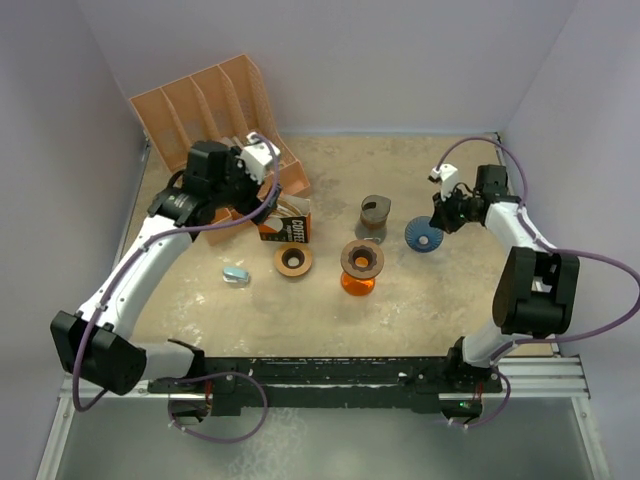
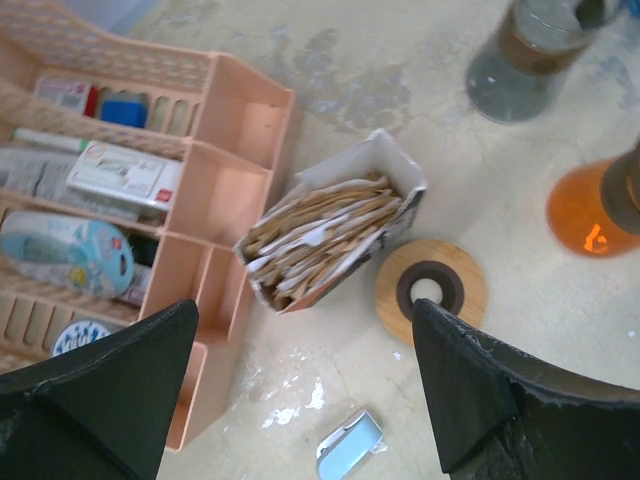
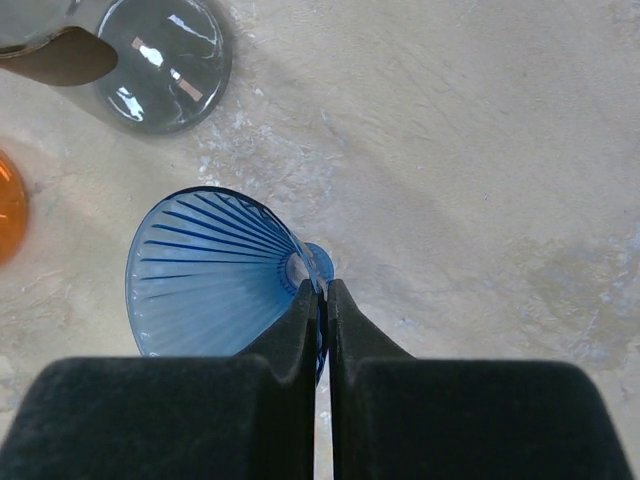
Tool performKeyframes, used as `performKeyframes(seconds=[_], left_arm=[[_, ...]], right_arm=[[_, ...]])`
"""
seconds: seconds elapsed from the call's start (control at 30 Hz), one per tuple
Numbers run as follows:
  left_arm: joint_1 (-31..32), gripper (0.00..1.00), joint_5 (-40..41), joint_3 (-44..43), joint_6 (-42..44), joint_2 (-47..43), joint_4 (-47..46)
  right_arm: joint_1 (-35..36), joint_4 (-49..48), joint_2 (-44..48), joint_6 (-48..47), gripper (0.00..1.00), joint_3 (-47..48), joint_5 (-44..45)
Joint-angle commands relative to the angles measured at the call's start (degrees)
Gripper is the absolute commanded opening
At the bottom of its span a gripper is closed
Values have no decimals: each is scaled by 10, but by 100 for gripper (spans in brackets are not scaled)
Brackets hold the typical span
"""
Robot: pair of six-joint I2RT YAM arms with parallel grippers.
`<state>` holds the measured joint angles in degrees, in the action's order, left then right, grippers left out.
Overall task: Place the coffee filter in the dripper
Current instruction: Pick up the coffee dripper from the center of the board.
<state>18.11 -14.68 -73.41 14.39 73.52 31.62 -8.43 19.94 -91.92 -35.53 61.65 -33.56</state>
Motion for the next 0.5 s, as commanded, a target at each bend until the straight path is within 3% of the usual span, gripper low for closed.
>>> performKeyframes(seconds=[0.0,0.27,0.47], left_arm=[[46,84,-6,-46,64,23,26],[67,84,-111,-139,142,65,84],[79,83,-129,-204,180,97,121]], right_arm=[[0,77,28,-31,0,56,-20],[6,219,56,-73,0,189,-105],[55,265,79,-85,0,241,-167]])
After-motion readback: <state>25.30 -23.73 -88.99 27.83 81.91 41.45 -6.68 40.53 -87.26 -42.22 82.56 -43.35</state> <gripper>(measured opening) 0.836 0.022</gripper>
